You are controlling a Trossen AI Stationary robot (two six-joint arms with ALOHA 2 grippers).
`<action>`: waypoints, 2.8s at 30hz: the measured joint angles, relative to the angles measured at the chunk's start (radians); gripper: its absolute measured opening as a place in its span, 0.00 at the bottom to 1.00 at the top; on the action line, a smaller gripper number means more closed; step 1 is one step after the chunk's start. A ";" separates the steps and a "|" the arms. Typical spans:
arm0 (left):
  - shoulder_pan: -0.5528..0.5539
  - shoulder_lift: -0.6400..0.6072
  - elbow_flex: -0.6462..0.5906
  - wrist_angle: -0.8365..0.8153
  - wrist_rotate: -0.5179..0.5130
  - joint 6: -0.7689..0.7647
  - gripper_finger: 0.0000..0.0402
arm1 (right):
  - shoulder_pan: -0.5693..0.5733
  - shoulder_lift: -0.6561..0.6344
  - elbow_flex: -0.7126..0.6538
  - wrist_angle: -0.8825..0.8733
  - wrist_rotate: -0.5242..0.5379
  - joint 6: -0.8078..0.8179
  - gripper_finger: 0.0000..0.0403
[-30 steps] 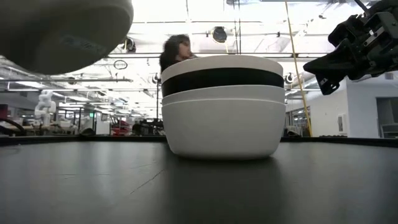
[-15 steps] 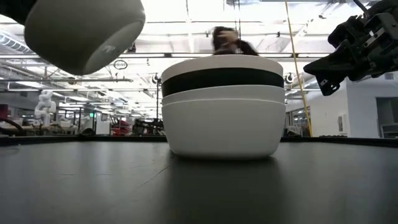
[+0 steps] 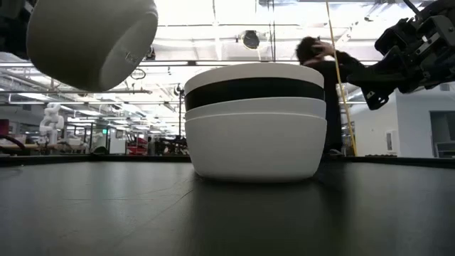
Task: Nest bowls inside each other
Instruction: Stack the gray bowl on the white bowl
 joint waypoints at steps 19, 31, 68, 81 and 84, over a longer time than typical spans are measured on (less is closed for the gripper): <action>0.285 0.098 0.073 0.139 0.399 0.053 0.00 | 0.000 0.000 0.000 0.016 0.000 -0.008 0.00; 0.434 0.497 0.425 0.043 0.642 0.050 0.01 | 0.000 0.000 0.000 0.016 0.000 -0.018 0.00; 0.522 1.061 1.045 -0.664 0.841 0.052 0.01 | 0.000 0.000 0.000 -0.030 0.000 -0.027 0.00; 0.537 1.076 1.076 -0.725 0.832 0.067 0.01 | 0.000 0.000 0.000 -0.029 0.000 -0.028 0.00; 0.537 1.111 1.141 -0.835 0.801 0.072 0.01 | 0.000 0.000 0.000 -0.028 0.000 -0.031 0.00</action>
